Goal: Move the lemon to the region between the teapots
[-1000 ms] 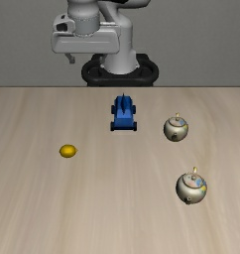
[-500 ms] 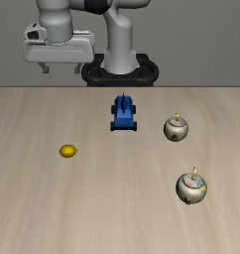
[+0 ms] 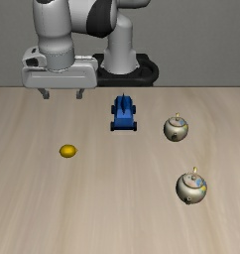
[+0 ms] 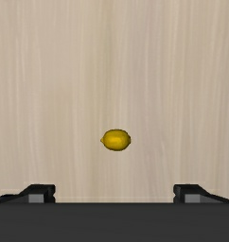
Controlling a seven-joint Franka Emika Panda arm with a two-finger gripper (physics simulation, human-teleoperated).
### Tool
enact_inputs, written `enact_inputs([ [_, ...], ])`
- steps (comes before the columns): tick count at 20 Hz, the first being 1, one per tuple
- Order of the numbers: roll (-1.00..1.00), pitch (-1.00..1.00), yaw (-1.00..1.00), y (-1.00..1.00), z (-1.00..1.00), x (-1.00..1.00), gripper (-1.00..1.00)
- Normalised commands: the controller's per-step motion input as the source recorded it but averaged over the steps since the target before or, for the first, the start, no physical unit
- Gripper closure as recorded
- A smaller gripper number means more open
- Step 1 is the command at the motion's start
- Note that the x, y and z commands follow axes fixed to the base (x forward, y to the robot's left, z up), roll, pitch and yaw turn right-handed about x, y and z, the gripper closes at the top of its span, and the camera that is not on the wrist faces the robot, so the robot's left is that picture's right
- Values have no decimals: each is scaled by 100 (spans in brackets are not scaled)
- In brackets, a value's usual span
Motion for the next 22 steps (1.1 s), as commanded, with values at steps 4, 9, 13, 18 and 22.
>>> enact_inputs([
  [4, 0, 0, 0, 0, -100, 0, -100],
  [9, 0, 0, 0, 0, -100, 0, -100],
  [13, 0, 0, 0, 0, -100, 0, -100],
  [18, 0, 0, 0, 0, -80, 0, 100],
  [22, 0, 0, 0, 25, 0, 0, 100],
])
